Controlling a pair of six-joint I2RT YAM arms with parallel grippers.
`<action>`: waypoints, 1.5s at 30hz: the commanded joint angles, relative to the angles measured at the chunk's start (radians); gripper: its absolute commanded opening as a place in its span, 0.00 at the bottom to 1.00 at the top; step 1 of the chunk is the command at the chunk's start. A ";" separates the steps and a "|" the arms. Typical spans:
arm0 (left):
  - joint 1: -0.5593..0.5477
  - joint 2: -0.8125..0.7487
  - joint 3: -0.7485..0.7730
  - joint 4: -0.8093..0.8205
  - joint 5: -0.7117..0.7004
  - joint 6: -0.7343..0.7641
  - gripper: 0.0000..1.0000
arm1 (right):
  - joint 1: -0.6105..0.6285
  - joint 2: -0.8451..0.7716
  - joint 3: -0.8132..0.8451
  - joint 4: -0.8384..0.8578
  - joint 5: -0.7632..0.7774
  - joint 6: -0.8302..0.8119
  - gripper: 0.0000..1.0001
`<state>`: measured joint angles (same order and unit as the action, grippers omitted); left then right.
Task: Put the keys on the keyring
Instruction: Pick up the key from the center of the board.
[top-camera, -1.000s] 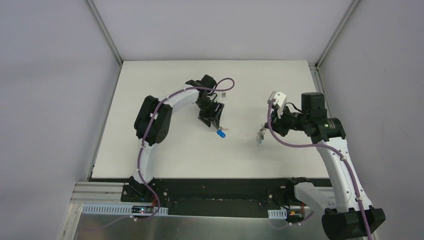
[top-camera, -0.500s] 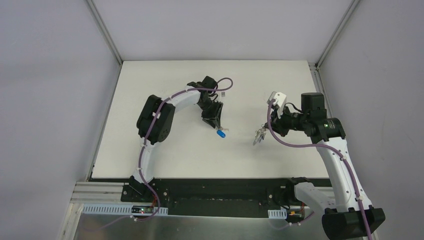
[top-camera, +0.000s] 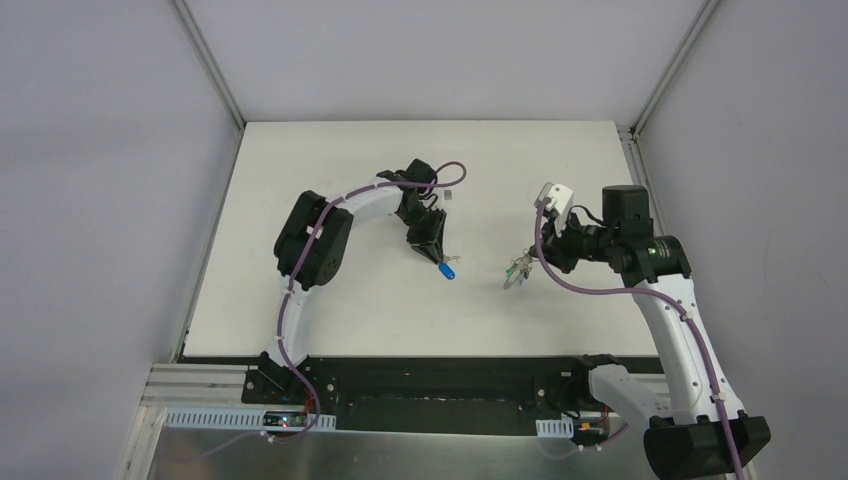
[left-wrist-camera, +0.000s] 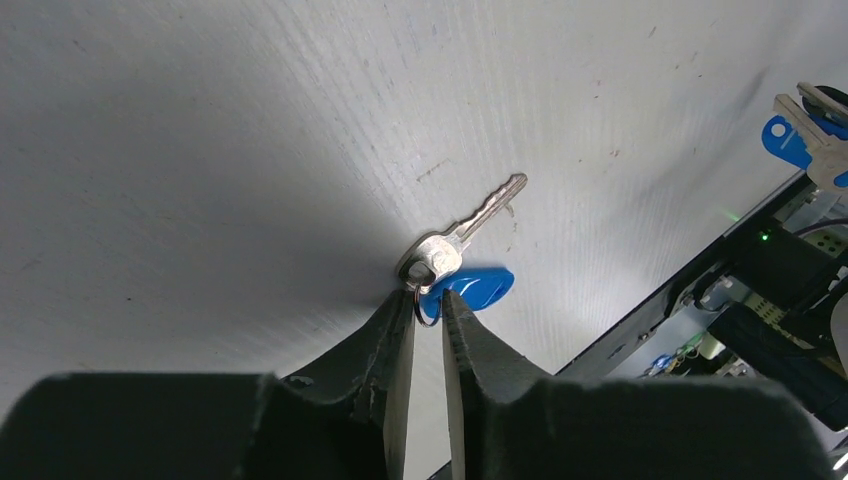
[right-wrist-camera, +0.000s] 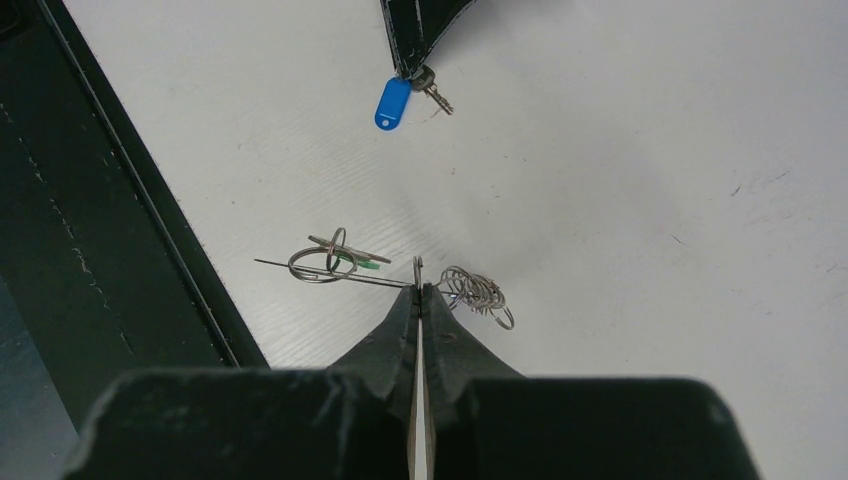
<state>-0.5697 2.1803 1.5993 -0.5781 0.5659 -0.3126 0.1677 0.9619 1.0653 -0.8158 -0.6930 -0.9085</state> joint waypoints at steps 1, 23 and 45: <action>-0.007 -0.019 -0.042 -0.013 -0.058 -0.009 0.18 | -0.004 -0.024 -0.002 0.023 -0.013 0.010 0.00; 0.004 -0.232 -0.011 -0.006 0.027 0.251 0.00 | 0.019 0.021 0.022 0.064 -0.069 0.008 0.00; -0.051 -0.578 0.077 -0.140 0.366 0.513 0.00 | 0.293 0.173 0.122 0.173 -0.154 0.008 0.00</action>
<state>-0.5858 1.6672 1.6176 -0.6083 0.8391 0.1291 0.4225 1.1271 1.1309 -0.7029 -0.7872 -0.8871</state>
